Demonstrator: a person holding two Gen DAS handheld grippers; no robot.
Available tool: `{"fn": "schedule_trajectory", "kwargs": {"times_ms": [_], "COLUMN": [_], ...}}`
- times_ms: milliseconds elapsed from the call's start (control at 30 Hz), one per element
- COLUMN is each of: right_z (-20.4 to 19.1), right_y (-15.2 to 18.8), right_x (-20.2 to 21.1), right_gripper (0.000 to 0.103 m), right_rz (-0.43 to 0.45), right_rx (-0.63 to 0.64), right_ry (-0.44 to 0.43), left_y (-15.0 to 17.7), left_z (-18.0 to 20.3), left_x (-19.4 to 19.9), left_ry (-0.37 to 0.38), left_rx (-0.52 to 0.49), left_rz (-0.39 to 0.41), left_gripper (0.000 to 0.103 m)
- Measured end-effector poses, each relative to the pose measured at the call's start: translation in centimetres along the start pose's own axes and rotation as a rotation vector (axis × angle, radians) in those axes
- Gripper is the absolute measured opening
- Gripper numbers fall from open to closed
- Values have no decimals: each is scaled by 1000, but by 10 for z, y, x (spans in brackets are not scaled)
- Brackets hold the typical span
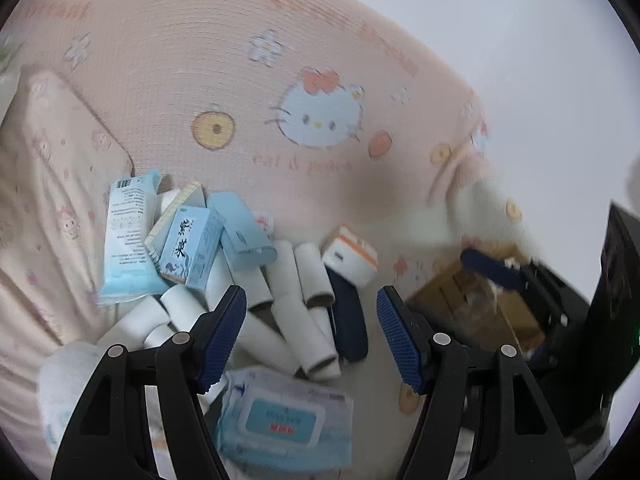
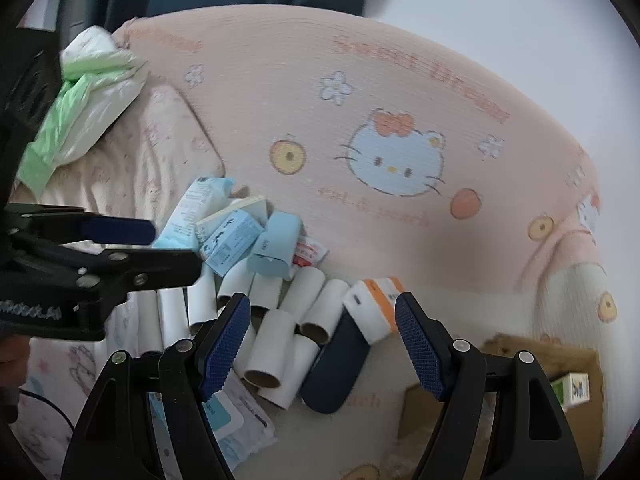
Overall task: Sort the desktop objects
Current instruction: 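Reach the right gripper toward the light-blue box with dark calligraphy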
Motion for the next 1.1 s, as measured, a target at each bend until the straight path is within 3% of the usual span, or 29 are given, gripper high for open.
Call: {"fn": "schedule_trajectory", "kwargs": {"times_ms": [100,167,367,533,600,900,1000,1100], "right_z": [-12,-20,-26,-31,-35,-51,-50,-51], "right_y": [1,1,4,11,15,24,22,17], "right_x": [-11,-22,-51,-78,-89,-134,-145,-149], "right_gripper": [73,73,73,73,73,73,73,73], "right_rz": [16,20,0,-31,-40,-40,-55,-46], "right_rx": [29,45,-11,-52,-27,49,16,-17], "right_ry": [-14,-21,-49,-72,-59,-69,-87,-120], "left_y": [0,1,0,6,8,5,2,-1], "left_z": [-21,-36,-61,-85,-90,-100,-113,-131], "left_x": [-11,-20,-48,-81,-91,-117,-118,-108], "left_ry": [76,84,50,149,156,198,184,61], "left_rx": [132,210,172,265,284,348,389,411], "left_rz": [36,45,61,0,-21,-87,-77,-35], "left_gripper": [72,72,63,60,53,52,52,52]}}
Point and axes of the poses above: each gripper's, at about its wrist camera, not at the fingertips, and x roughly against the way its jaws point, z to its right, y to its underside, the point moved 4 cm from there along -x, roughly the way its jaws point, and after that the axes turned 4 degrees about z, right-handed, at the moved point
